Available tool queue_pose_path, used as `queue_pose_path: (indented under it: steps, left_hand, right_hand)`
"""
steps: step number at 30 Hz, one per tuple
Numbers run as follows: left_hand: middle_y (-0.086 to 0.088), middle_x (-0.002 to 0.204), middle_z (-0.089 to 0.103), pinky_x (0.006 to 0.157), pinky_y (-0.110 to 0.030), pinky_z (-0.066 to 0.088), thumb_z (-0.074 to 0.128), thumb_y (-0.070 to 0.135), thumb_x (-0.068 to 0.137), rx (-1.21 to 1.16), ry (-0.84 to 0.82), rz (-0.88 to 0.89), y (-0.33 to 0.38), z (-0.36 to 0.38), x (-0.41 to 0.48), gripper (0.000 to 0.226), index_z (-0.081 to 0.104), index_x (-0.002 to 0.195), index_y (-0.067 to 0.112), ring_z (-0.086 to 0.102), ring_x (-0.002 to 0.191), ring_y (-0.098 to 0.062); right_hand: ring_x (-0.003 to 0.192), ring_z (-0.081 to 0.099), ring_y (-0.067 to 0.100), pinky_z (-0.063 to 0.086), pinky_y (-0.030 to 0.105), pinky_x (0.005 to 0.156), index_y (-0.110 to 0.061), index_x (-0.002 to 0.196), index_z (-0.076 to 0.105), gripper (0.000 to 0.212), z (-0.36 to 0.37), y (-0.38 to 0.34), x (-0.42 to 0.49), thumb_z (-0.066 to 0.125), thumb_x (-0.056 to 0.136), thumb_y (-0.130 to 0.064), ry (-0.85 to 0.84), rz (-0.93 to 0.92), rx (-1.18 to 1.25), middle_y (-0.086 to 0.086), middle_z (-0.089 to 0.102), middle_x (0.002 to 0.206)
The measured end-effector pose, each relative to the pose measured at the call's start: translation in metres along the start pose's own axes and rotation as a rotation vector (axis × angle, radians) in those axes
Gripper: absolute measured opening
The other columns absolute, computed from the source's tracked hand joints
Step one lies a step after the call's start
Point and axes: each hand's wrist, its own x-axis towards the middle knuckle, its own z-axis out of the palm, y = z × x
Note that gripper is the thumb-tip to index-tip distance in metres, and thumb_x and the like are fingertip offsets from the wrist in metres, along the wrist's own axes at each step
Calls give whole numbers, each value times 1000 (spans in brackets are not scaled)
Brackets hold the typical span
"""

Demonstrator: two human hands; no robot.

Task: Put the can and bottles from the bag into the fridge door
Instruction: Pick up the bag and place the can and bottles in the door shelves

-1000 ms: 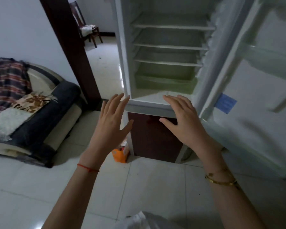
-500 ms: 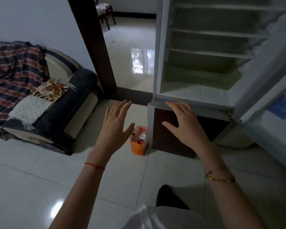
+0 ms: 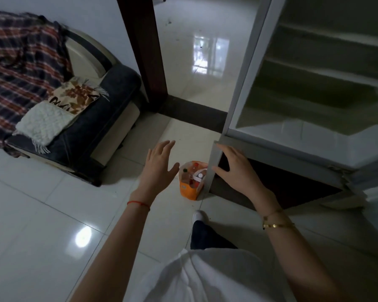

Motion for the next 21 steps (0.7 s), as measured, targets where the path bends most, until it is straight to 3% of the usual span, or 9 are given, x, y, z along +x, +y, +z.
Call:
queue_pose_path:
  steps: [4,15,21]
  left_hand:
    - [-10,153,37,115,-48,34,59,29,94,-23,7,-69,-16,17,42,63,33,150,16,36,140,-28]
    - [-12,146,47,109,-38,39,58,23,94,-209,-115,-308,-71,68,123,52,44,143,12,47,132,-28]
    - [-11,137,56,101,-36,45,58,21,93,-302,-185,-422,-112,107,161,47,50,138,12,55,121,-28]
  right_hand:
    - [142,29,18,34,31,108,-24,146,30,68,11,16,48,64,88,-29,-126,54,58,1,36,151]
    - [128,46,24,45,39,104,-19,137,42,52,68,32,160,61,90,-29,-409,157,106,5,45,140]
    - [124,51,22,41,25,91,-15,136,43,47,113,50,207,59,92,-23,-471,212,84,6,45,139]
